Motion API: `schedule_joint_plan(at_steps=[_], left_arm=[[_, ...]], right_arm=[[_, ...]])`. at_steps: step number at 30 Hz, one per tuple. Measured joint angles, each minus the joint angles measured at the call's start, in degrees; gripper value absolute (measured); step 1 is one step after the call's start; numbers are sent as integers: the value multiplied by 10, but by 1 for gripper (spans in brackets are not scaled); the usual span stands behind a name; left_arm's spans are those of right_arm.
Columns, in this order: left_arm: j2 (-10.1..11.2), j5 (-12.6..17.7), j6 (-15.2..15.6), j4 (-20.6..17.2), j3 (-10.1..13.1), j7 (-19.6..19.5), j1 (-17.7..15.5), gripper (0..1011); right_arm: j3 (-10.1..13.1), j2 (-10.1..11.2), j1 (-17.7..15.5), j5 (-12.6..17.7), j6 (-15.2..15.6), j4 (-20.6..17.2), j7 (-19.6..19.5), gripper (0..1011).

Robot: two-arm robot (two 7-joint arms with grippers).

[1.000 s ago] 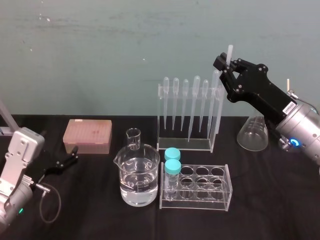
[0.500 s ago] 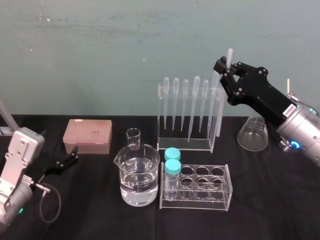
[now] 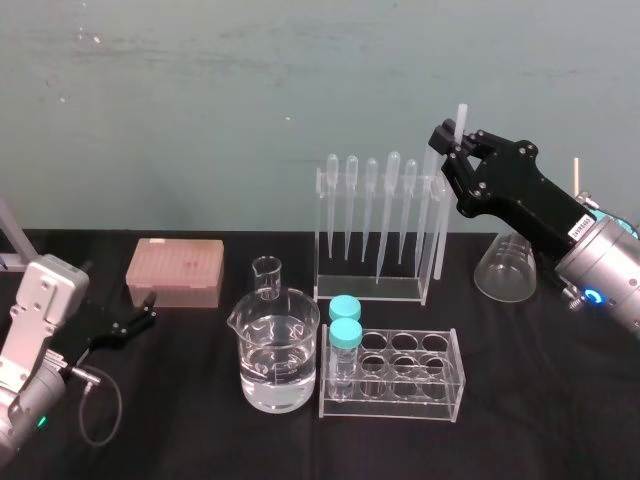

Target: Pick up the stirring rod with one hand, then place it down.

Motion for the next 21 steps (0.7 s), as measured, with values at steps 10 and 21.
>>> schedule_joint_plan(at_steps=[10, 21], left_arm=[[0, 0, 0, 0, 0, 0, 0, 1000], [0, 0, 0, 0, 0, 0, 0, 1000]], right_arm=[[0, 1, -1, 2, -1, -1, 0, 78], [-2, 0, -1, 2, 0, 0, 0, 78]])
